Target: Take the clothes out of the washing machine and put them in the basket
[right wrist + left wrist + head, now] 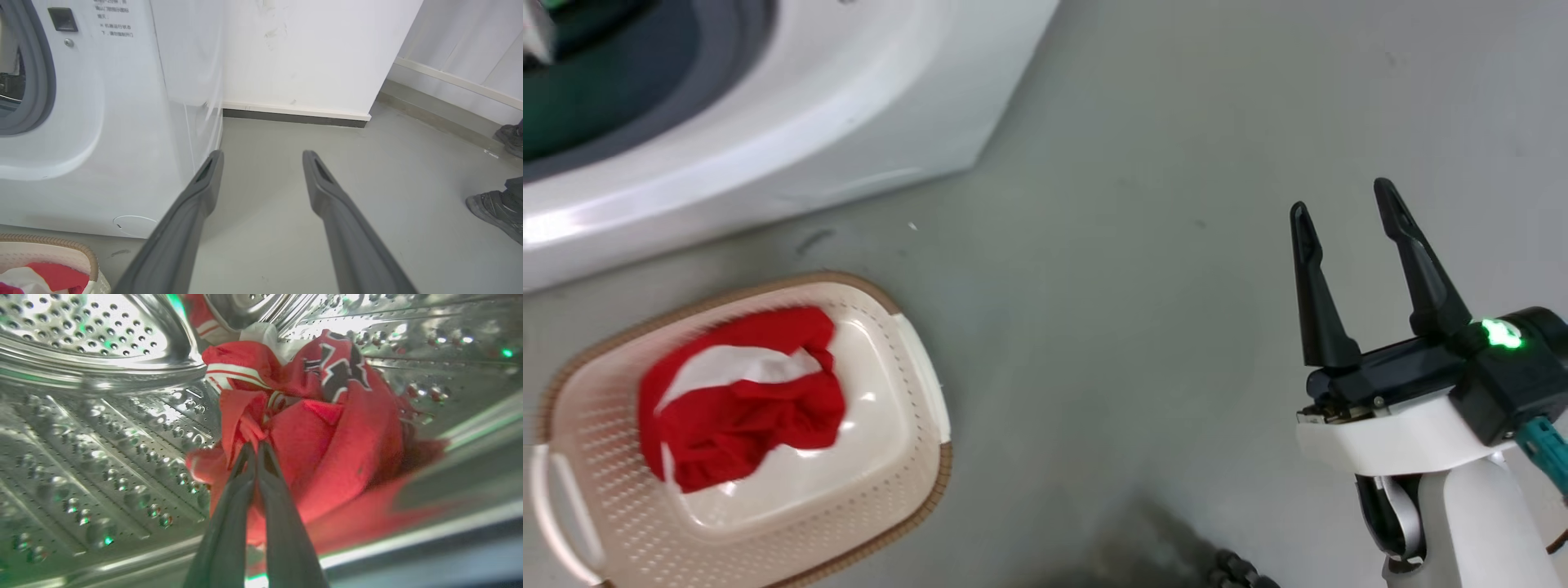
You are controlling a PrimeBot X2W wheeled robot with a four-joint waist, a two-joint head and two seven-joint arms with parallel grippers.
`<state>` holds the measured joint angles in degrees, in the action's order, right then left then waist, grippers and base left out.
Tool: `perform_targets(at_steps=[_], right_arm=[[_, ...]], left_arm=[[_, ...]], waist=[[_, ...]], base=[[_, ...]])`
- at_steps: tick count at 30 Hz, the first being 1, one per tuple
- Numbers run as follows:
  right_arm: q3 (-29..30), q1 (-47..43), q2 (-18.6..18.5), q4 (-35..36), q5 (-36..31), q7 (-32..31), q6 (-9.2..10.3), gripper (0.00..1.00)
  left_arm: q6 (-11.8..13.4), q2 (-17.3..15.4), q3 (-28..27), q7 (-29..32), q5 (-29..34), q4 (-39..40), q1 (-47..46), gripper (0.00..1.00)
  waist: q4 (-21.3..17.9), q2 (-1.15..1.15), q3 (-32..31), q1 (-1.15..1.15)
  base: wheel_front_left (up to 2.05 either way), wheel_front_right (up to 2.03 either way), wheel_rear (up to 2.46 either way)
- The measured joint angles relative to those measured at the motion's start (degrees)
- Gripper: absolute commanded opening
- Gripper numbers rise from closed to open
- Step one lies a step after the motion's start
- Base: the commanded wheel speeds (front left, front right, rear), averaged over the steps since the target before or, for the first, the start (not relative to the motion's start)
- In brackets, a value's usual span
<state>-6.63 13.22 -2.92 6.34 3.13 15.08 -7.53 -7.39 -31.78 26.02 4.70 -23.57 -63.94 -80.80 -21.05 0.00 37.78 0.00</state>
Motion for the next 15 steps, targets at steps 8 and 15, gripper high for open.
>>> perform_targets(at_steps=[8, 15], right_arm=[[1.96, -1.51, 0.02, -1.54, -3.13, 0.00, 0.00, 1.00], [2.34, -3.85, 0.01, -3.19, -4.83, 0.00, 0.00, 1.00]], left_arm=[[-0.01, 1.69, 3.39, -8.27, -3.63, 3.23, 10.67, 0.00], [0.16, 3.08, 4.89, -15.49, -4.81, 6.64, 19.69, 0.00]], waist=[[4.24, 0.00, -8.18, -0.01], [7.97, 0.00, -15.45, -0.01]], base=[[0.00, 0.00, 0.00], [0.00, 0.00, 0.00]])
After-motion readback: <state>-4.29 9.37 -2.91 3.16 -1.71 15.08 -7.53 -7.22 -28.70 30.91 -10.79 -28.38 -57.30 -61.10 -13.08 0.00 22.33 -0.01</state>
